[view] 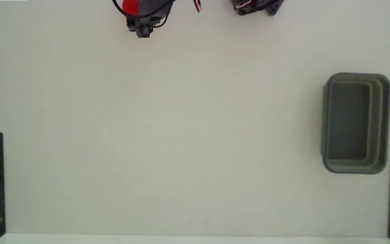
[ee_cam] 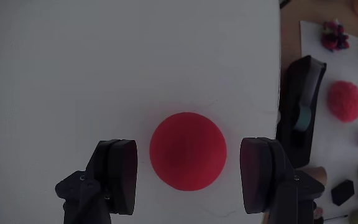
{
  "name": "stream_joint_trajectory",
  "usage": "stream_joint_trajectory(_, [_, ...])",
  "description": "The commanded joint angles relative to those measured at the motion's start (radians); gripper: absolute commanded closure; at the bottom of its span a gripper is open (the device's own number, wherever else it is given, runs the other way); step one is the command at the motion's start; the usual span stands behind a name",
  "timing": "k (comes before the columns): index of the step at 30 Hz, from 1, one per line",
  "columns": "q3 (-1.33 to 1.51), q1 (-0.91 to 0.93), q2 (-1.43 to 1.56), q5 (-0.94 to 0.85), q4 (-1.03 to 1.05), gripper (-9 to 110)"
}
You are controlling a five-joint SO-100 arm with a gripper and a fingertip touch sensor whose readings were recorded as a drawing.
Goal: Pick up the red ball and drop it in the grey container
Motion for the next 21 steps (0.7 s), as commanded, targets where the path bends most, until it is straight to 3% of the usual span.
stream_joint_trajectory(1, [-0.048,0.024,0.023,0.005,-0.024,-9])
stream_joint_trajectory(21, [-0.036,0.024,0.026,0.005,-0.033,-9])
